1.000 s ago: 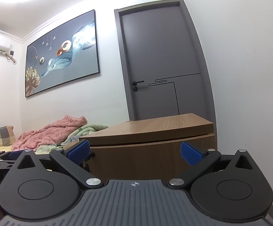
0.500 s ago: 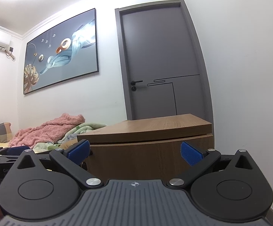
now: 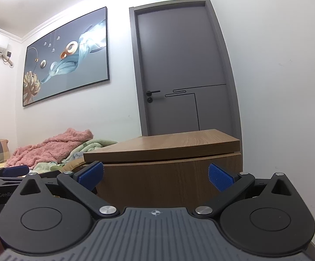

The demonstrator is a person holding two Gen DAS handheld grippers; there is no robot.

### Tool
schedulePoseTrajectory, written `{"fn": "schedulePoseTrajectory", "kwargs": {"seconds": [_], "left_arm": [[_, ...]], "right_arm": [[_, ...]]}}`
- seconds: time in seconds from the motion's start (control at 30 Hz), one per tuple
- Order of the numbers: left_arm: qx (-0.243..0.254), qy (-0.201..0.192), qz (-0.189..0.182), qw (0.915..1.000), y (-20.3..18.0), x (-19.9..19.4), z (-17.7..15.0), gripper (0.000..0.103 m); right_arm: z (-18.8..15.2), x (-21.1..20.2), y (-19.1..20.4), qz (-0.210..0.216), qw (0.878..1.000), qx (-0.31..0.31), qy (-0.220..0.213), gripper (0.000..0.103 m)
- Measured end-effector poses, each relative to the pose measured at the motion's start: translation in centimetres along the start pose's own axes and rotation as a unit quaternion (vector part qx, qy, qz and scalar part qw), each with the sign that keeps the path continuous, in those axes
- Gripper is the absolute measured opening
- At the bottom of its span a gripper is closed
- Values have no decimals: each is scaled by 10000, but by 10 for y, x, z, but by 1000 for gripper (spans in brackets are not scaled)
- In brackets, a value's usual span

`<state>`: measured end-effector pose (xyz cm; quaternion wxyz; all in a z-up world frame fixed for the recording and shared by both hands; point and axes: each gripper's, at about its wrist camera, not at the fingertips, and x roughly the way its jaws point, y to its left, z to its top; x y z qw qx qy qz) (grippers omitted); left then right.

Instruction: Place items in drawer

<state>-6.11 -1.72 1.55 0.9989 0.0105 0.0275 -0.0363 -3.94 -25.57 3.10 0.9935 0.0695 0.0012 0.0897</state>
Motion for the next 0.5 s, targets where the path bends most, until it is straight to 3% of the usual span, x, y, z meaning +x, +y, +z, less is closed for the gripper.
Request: {"fn": "schedulePoseTrajectory", "kwargs": {"seconds": [0.5], "left_arm": [[81,138,144,9998,-2,6,-4,102]], "right_arm": [[-5,3,4,-264,9995,-60,134,103]]}}
